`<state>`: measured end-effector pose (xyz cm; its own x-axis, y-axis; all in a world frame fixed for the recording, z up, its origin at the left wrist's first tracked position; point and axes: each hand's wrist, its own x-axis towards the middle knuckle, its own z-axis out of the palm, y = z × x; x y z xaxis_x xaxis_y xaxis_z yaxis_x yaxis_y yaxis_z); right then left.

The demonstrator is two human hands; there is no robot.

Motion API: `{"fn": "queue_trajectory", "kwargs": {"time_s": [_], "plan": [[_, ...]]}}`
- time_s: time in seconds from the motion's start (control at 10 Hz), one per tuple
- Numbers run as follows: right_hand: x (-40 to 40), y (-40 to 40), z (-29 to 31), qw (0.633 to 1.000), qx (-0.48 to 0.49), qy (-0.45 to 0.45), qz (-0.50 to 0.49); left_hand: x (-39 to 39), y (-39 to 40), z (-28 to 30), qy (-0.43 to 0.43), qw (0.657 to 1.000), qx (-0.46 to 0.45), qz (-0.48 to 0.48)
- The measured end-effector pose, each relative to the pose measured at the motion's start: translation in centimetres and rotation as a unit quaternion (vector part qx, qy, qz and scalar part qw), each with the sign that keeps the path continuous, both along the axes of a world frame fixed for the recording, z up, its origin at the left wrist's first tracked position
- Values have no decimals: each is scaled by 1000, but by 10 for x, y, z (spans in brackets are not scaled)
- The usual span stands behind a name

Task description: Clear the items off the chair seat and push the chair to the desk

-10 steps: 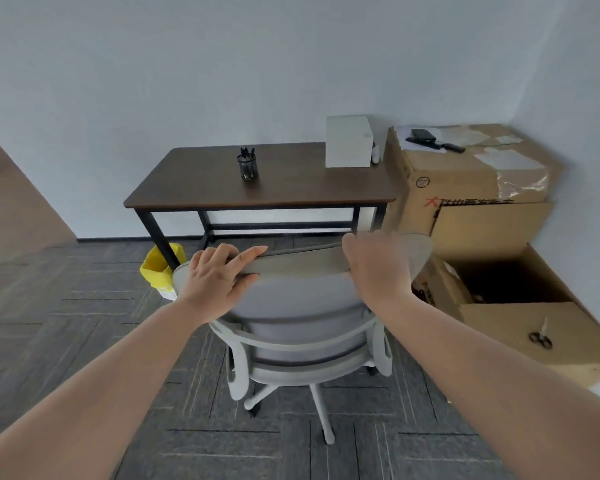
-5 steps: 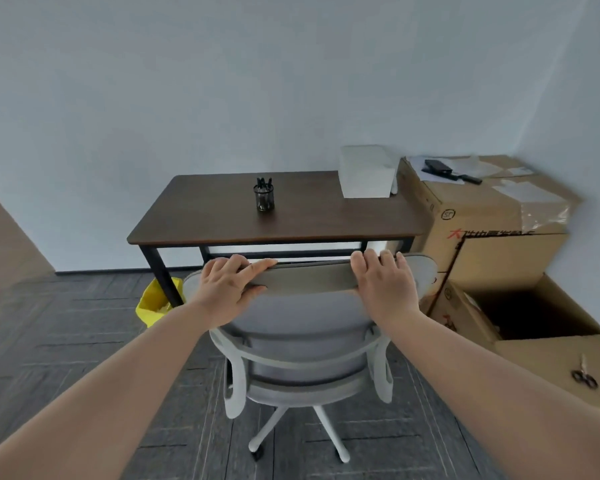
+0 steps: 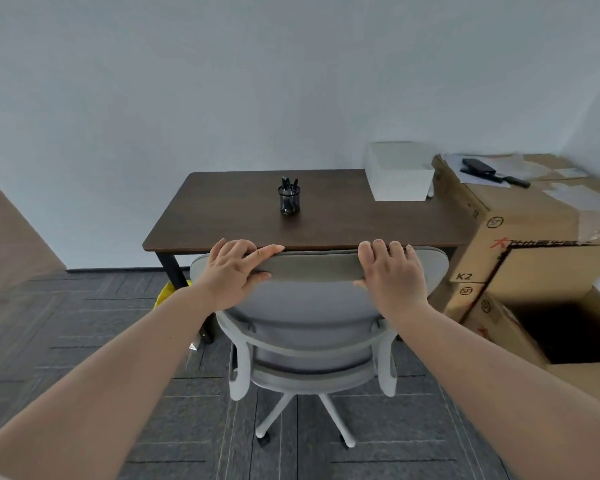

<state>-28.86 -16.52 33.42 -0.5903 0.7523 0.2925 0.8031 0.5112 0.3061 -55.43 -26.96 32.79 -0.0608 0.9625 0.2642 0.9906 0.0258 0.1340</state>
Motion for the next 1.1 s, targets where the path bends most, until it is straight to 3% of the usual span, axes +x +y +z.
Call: {"fn": "queue_trajectory", "kwargs": {"time_s": [0.3, 0.6, 0.9, 1.0, 1.1], "plan": [[-13, 12, -9, 998, 23, 50, 23, -21, 11, -10, 1, 999, 40, -22], [-10, -2, -6, 998, -21, 58, -16, -6, -3, -1, 9, 1000, -19, -5], [3, -13, 26, 980, -194, 46, 2, -11, -12, 5, 35, 998, -48, -16], [18, -27, 54, 964, -251, 88, 10, -10, -16, 7, 38, 997, -68, -15], [44, -53, 101, 939, -274, 203, 43, -10, -13, 9, 40, 997, -62, -13]]}}
